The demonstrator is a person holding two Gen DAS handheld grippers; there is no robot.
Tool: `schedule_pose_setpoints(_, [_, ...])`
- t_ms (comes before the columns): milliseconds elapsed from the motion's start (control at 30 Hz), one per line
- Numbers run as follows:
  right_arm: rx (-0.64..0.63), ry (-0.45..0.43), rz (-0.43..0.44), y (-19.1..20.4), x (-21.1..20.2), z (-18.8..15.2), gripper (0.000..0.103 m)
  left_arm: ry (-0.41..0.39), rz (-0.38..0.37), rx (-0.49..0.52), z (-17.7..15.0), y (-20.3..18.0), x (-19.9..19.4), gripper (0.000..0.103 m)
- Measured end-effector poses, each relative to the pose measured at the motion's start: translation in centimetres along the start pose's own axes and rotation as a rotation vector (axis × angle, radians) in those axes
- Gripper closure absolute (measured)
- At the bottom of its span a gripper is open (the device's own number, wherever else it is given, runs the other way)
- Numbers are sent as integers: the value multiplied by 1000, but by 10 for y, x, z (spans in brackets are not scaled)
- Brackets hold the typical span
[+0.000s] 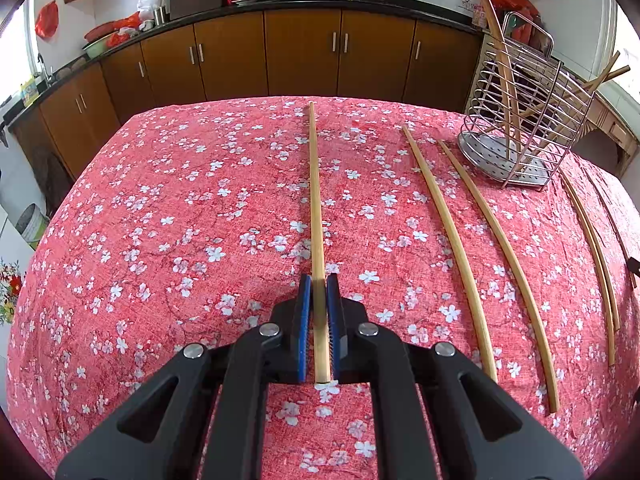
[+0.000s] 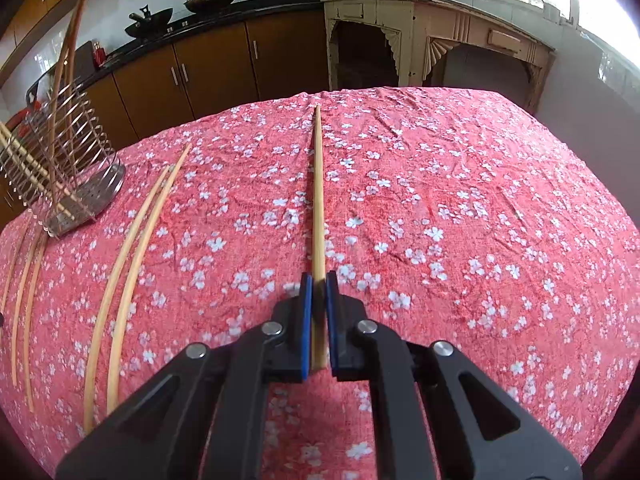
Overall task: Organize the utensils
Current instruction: 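Lift both held chopsticks and carry them over the wire holder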
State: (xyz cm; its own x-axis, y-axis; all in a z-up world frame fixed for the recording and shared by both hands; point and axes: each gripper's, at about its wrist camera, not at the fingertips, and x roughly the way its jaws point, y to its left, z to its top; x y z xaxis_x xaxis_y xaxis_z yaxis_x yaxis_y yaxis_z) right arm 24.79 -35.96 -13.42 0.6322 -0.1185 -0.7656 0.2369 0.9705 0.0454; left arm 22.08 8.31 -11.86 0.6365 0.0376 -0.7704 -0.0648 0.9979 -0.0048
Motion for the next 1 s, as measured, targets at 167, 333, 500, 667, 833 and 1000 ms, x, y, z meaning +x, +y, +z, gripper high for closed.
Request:
schedule_pose_setpoints(167, [-13,3,11,-1,-9,-11,95,1,31,29,-3,-7,-2,94])
schedule_pose_setpoints(333, [-20,3,6,-1,-11,-13,95,2,18,29,-8,-8,-6,93])
schedule_pose_setpoints(500, [-16,4,11,-2,-11,-13,95,2,24,31,-9,-7,-7,94])
schedule_pose_setpoints(667, [-6,1,31,-6,-12,-13,95,1,22,23,-10,-5,-8,96])
schedule_pose_setpoints(833, [-19,-72,30,-11,-36,-10,95,-47,21,37,-15,-1,-25,96])
schedule_pose_setpoints(1000, [-47,-209,24,-10,-80,-2,95,-164,-16,15,-7,6,-66,96])
